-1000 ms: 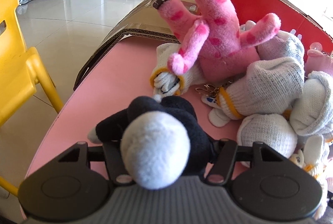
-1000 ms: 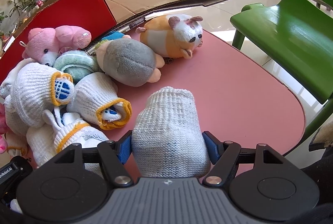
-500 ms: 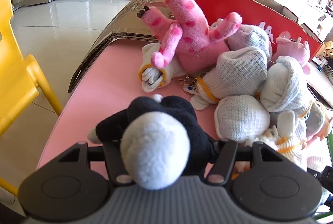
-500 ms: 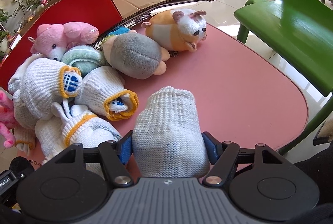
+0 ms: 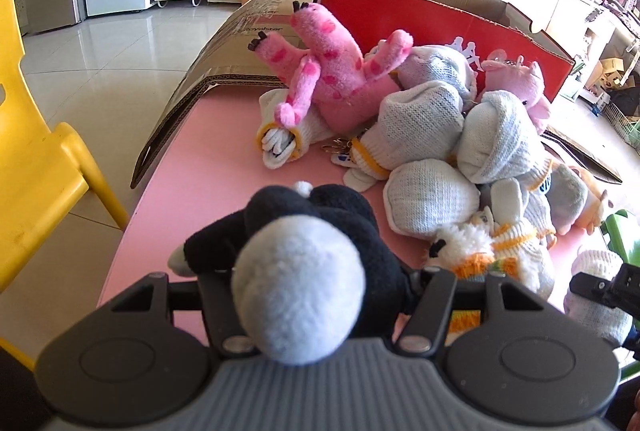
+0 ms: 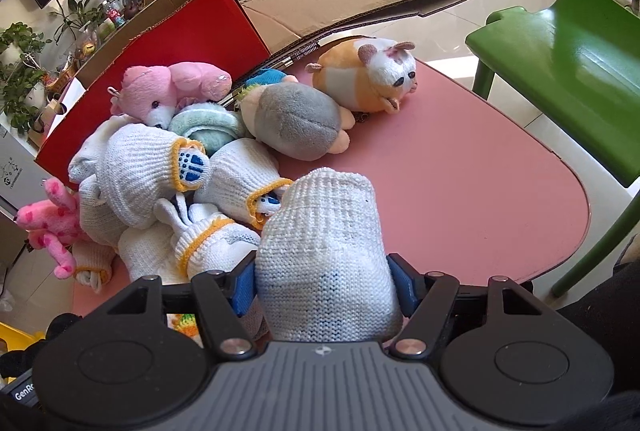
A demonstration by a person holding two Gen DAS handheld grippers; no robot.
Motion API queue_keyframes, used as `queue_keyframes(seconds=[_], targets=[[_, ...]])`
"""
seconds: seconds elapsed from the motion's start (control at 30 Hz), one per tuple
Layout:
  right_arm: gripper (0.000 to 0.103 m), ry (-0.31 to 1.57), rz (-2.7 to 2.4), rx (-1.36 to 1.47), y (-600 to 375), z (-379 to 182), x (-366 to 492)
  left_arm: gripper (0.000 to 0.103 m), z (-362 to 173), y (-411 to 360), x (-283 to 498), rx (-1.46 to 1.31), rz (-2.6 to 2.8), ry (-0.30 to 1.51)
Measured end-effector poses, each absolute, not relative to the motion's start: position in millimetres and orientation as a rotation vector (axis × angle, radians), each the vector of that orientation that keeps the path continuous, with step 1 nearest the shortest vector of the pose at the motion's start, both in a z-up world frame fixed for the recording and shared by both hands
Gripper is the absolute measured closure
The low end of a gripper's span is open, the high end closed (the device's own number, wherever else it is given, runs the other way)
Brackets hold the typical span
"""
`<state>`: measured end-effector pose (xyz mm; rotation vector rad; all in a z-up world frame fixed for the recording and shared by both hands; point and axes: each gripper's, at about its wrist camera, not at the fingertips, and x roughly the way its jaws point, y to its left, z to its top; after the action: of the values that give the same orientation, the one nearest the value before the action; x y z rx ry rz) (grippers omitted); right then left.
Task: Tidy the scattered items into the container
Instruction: 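Lift both held items off the table and carry them toward the red box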
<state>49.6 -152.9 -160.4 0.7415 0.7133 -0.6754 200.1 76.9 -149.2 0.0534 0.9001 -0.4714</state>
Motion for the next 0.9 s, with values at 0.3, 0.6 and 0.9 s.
queue_keyframes(seconds=[0.3, 0.6, 0.9], targets=[[0.036, 0.686, -0.593, 0.698, -133, -141, 43, 0.044, -142, 75, 183, 0.093, -0.523, 0.893], [0.036, 0.679, -0.518, 0.65, -110, -130, 38, 0.044, -135, 72, 166, 0.137, -0.567, 0.88], [0.036, 0.676, -0.471, 0.621, -98, -124, 36, 0.044, -131, 70, 157, 0.165, -0.587, 0.873]])
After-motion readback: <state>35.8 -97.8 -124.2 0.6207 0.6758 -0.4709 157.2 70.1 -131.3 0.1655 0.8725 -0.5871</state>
